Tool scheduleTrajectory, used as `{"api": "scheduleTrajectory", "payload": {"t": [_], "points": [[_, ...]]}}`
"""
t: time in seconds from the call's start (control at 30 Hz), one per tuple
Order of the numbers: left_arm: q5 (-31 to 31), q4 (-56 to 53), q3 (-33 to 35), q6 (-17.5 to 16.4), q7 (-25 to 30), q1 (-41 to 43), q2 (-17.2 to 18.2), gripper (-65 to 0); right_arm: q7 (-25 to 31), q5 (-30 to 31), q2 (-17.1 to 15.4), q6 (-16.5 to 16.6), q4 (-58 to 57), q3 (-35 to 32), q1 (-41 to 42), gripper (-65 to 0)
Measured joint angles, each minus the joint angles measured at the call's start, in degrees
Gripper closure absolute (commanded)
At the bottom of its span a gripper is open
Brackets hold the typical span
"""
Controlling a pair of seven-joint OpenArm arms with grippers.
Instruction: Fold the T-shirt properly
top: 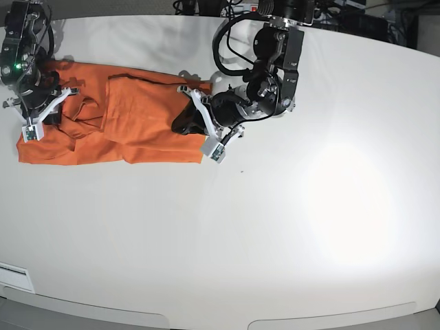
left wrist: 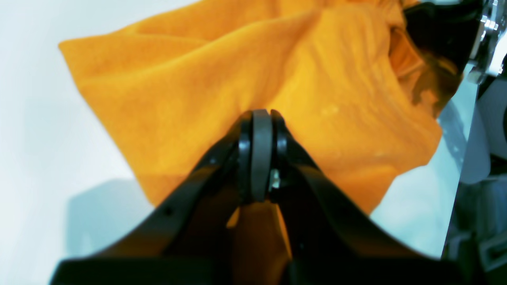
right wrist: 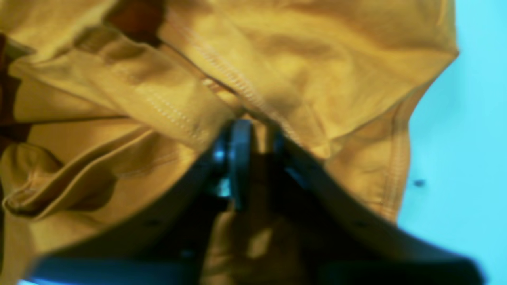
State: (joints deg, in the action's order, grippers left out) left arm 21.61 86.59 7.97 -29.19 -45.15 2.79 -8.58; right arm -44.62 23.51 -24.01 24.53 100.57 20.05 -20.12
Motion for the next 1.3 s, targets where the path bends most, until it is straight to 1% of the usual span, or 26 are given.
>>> {"api": "scheduleTrajectory", "payload": {"t": [0.07,0.17,0.23,0.27,0.3,0.37,0.43,0.5,0.53,0.57,0.67,0.73,0.87,0.93,1.03,1.1,1.2,1.3], "points": [[0.66,-2.8,0.0,-0.13,1.81,-0.68,-0.2,0.0,-0.22,0.04,-0.02,0.17,0.04,-0.02,1.14,-25.6],[1.57,-4.61,0.0,-0.39,2.19,-0.76,-0.2,0.0,-1.46,0.31,-0.15,0.94,1.18,-0.17,2.75,-25.8],[1.51,-4.61,0.0,0.0,2.21,-0.74,-0.2,0.0,-1.44,0.59,-1.18,-0.15,2.67,-0.15,3.34,-25.8],[1.55,-4.55,0.09,0.52,2.19,-0.76,0.04,0.0,-1.46,0.46,-1.81,-1.31,3.76,0.22,3.45,-25.8],[2.01,-4.55,0.33,1.18,2.21,-0.87,0.63,0.0,-1.33,0.42,-2.34,-2.47,4.9,1.07,3.48,-26.0],[2.6,-4.46,0.39,1.38,2.36,-1.07,1.75,0.0,-1.31,0.55,-2.97,-3.69,6.84,3.89,3.48,-29.8],[3.06,-4.24,0.61,1.38,2.58,-1.14,2.64,0.0,-1.11,0.5,-3.1,-3.85,7.41,7.54,3.56,-33.3],[3.65,-4.04,0.61,1.33,2.97,-1.05,3.76,0.0,-2.51,0.5,-3.13,-3.69,7.32,11.34,3.61,-34.2],[3.96,-3.91,0.61,1.33,3.08,-1.05,4.22,0.0,-3.1,0.66,-3.21,-3.3,6.86,13.14,3.45,-34.3],[3.93,-3.72,0.61,1.33,3.17,-1.05,4.55,0.0,-3.52,2.27,-3.43,-2.89,5.97,14.78,3.15,-34.3],[3.87,-3.04,0.61,1.36,3.08,-1.07,5.22,0.0,-4.83,9.2,-3.54,-0.28,1.07,18.4,1.95,-34.3],[3.85,-2.21,0.61,1.38,2.08,-1.05,5.73,0.0,-7.19,13.64,-3.41,2.27,-4.07,19.96,2.08,-34.3],[3.48,-0.11,0.59,1.84,0.31,-1.05,6.8,0.0,-12.0,25.33,-3.41,9.27,-13.03,21.4,1.95,-34.3],[3.98,0.94,0.59,2.01,-0.74,-1.03,7.91,0.0,-14.14,28.96,-3.39,11.54,-15.74,21.42,2.03,-34.3],[3.96,2.51,0.59,2.03,-1.33,-0.87,9.44,0.0,-15.08,34.01,-3.43,14.23,-18.27,21.64,2.05,-34.3],[3.87,3.21,0.55,2.45,-1.62,-0.87,9.73,0.0,-15.04,35.08,-3.43,15.37,-19.47,21.64,2.1,-34.3],[3.89,3.39,0.55,2.45,-1.99,-0.87,10.01,0.0,-15.02,35.28,-3.63,15.39,-19.78,21.68,2.23,-34.3],[4.11,3.43,0.55,2.45,-2.45,-0.87,10.12,0.0,-15.76,34.95,-5.11,15.34,-19.93,21.64,2.34,-34.3]]}}
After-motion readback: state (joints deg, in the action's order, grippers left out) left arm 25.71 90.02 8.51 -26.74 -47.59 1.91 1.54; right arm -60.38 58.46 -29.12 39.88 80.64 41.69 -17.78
